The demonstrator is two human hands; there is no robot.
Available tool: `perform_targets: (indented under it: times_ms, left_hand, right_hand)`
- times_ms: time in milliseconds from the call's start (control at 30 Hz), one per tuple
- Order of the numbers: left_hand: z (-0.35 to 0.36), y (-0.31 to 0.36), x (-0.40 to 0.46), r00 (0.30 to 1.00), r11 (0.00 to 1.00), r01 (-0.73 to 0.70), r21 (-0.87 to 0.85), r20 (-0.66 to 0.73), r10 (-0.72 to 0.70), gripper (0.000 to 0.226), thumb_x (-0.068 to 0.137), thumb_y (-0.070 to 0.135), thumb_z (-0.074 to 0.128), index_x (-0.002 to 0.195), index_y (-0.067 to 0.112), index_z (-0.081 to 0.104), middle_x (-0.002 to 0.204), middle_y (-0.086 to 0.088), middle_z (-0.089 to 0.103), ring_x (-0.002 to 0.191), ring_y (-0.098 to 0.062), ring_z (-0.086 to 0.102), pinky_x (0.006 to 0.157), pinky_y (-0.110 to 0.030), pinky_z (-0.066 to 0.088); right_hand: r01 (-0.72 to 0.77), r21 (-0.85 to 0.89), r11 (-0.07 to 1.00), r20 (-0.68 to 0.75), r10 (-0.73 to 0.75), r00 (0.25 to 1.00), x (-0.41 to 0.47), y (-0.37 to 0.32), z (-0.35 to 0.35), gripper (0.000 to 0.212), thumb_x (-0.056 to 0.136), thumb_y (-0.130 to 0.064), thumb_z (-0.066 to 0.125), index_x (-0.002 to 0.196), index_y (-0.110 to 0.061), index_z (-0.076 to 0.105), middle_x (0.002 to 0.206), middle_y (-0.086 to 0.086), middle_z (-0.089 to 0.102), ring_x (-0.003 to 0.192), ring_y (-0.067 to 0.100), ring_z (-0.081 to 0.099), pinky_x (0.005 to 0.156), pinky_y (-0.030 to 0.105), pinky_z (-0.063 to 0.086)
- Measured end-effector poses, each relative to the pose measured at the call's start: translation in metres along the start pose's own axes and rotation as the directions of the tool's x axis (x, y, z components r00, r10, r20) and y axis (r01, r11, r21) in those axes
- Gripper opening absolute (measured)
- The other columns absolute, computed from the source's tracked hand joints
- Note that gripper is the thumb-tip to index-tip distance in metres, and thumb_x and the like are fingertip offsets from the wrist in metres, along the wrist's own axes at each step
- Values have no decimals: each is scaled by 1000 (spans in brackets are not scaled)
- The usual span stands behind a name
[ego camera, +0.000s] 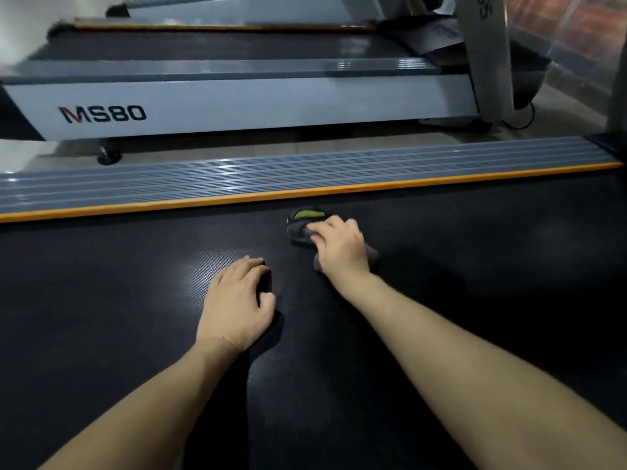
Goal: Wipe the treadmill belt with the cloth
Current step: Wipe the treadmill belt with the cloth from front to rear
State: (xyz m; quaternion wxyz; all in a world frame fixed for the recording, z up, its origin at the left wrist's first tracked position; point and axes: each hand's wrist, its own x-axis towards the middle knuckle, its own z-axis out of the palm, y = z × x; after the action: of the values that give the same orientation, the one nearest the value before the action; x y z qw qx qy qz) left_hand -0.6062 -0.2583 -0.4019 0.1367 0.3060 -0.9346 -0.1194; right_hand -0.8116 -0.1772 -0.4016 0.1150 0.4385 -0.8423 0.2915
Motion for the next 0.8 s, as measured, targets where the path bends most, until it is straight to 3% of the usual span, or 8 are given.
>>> perform_targets:
  times_ms: [133,233,400,433,500,567,633,800]
  left_hand:
    - [-1,-4,-1,1000,1000,-10,-8,-13,10,51,78,33,43,121,17,67,137,7,59,137,-14,45,115,-35,31]
    - [0,-2,-2,1000,1000,-3,-10,-17,3,52,78,32,43,121,16,67,138,4,59,136,-16,46,116,-36,31]
    - [0,-1,0,1000,1000,7,-24,-27,-7,52,78,33,42,121,15,66,138,3,58,136,-17,46,115,-39,35]
    - [0,-1,0,1000,1000,9,-27,-28,-9,53,78,32,41,121,15,65,137,3,59,136,-17,47,115,-39,35]
    - [-1,-1,1,999,999,23,-39,-29,-24,55,78,32,38,124,15,63,137,2,59,134,-18,48,115,-39,35]
    - [-1,-1,0,998,998,43,-45,-38,-44,58,78,33,35,126,14,62,138,0,59,133,-19,49,115,-38,36]
    - [-2,-1,0,998,998,45,-53,-43,-47,59,78,33,35,127,13,61,138,-1,59,132,-21,50,115,-38,37]
    - [-2,-1,1,999,998,5,-57,-48,-8,53,78,31,39,122,13,64,135,-1,60,133,-22,50,113,-42,39]
  right_hand:
    - [6,12,1000,98,-7,995,43,3,16,17,93,-31,61,104,-31,73,99,-1,62,90,31,50,84,46,47]
    - [181,105,978,87,-191,978,-7,7,-10,18,91,-25,64,104,-28,75,98,-2,66,82,29,54,78,36,46]
    - [519,252,817,219,-570,792,-62,18,-48,16,97,-27,61,109,-24,71,105,-3,64,81,23,48,78,32,44]
    - [549,206,810,220,-584,781,-42,19,-37,17,98,-28,57,108,-25,71,103,-2,63,81,25,49,77,36,46]
    - [486,96,868,186,-496,848,10,13,-4,23,96,-35,50,106,-28,70,99,0,63,82,30,51,76,44,50]
    - [269,29,963,157,-271,950,54,0,21,24,94,-37,52,106,-28,71,98,3,61,87,33,50,79,50,49]
    - [163,-2,987,190,-159,969,65,-9,26,20,94,-31,58,107,-26,72,99,5,61,89,34,49,85,48,47]
    - [376,221,900,224,-422,879,-39,8,-42,17,94,-27,62,105,-23,73,99,1,63,81,27,51,77,34,42]
